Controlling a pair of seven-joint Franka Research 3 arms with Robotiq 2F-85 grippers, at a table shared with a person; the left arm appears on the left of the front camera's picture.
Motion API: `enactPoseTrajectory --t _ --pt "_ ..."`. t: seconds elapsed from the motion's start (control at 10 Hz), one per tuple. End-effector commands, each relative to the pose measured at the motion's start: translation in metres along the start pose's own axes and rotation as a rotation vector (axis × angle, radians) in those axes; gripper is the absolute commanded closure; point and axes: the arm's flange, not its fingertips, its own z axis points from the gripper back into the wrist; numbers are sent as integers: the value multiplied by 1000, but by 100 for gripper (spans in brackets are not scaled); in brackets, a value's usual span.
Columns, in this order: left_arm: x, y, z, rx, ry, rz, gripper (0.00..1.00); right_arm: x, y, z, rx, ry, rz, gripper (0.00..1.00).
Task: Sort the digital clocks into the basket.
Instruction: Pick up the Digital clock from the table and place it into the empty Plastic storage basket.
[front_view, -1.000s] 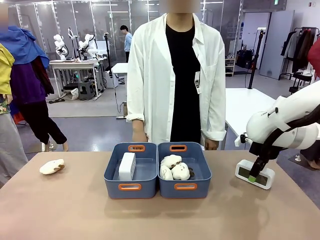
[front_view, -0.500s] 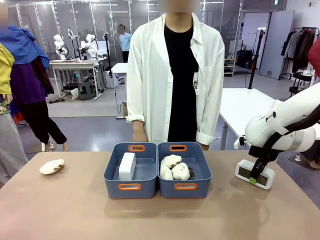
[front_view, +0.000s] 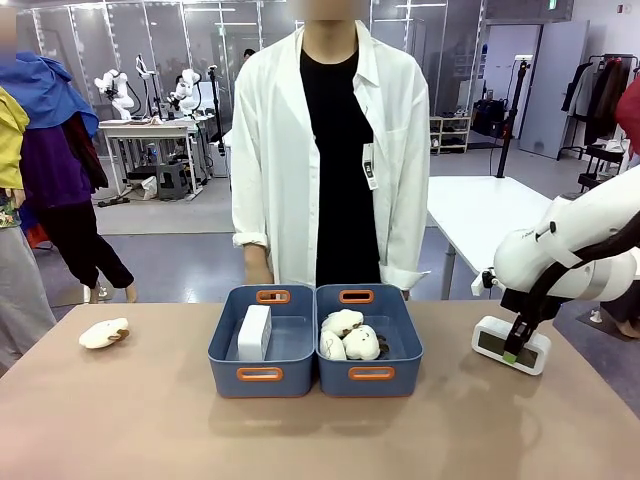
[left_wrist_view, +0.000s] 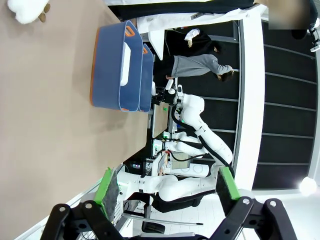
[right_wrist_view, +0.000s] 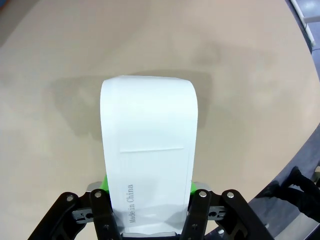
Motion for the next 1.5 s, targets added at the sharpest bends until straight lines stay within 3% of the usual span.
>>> enactPoseTrajectory --t 0.0,0.2,0.4,0.5,0.8,1.0,1.1,1.3,1.4 --pt "-7 0 2 -1 6 -16 0 1 -1 20 5 -19 -16 100" --pt "-7 0 2 -1 6 -16 0 -10 4 47 65 -30 44 100" --pt "-7 0 2 -1 6 -16 0 -36 22 106 209 -132 186 100" --pt "-7 0 2 -1 6 -16 0 -42 30 126 204 -164 228 100" --pt "-7 0 2 -1 6 -16 0 -42 46 140 177 -204 276 100" --pt "-7 0 2 -1 6 -16 0 -47 45 140 173 -270 196 100" --pt "-7 0 2 -1 6 -16 0 -43 45 150 182 -192 260 100" --pt "-7 0 2 -1 6 -16 0 -43 45 150 182 -192 260 100" --pt "-7 0 2 -1 6 -16 0 -46 44 144 185 -205 239 48"
